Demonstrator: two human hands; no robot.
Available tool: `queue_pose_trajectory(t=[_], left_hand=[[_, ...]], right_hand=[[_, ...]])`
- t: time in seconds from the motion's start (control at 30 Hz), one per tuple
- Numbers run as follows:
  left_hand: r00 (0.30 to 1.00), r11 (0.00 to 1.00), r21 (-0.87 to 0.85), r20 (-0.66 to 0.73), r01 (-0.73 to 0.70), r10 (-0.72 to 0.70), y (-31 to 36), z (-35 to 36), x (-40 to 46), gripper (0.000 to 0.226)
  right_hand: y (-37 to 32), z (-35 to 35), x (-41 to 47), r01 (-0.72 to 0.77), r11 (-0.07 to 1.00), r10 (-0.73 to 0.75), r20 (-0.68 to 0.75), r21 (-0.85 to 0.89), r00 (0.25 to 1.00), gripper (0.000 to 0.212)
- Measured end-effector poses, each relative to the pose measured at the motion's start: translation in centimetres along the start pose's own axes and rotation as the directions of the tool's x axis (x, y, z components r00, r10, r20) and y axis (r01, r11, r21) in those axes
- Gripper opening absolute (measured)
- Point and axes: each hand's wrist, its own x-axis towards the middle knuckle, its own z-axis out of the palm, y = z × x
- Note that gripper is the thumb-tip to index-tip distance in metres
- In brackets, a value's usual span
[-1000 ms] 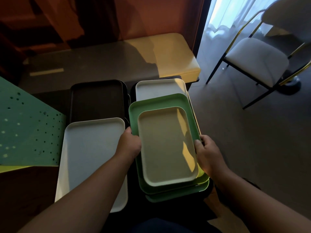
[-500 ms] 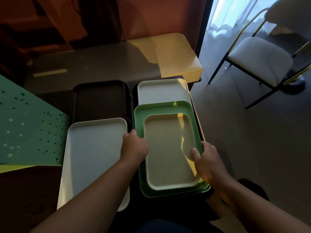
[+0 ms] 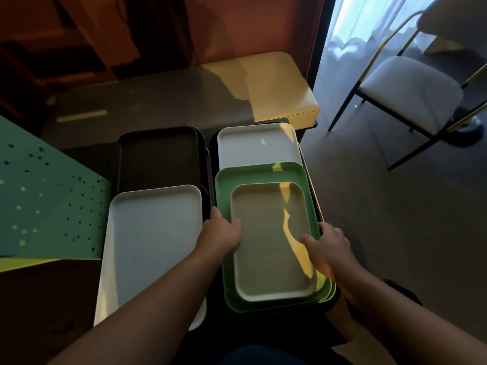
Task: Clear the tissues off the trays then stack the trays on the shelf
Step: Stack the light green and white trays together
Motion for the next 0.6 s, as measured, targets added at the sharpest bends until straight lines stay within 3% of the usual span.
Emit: queue_pose_trajectory(t=[0.17,0.37,0.6], left_hand=[[0.999,0.997,-0.073,0.005,0.034,-0.034,0.3,0.7,-0.6,0.101],[0.997,0.991,-0.122,-0.073,-0.045,0.036,0.2,0.2,-0.5,0.102],[0.982,0.93,-0.327,-0.131,-0.169,0.133,3.6,-3.0,5.5,0.104]], right_hand=[[0.2,-0.5,0.7,-0.043,0.991,0.039,0.035,0.13,0.999,0.071],[0.1,-1.0,0.3,-0.002,0.927,0.001,0.002,0.374,1.0,0.061],[-5.6,-3.4,4.4,0.068,0.908,-0.038,-0.079,0.413,0.996,0.056]])
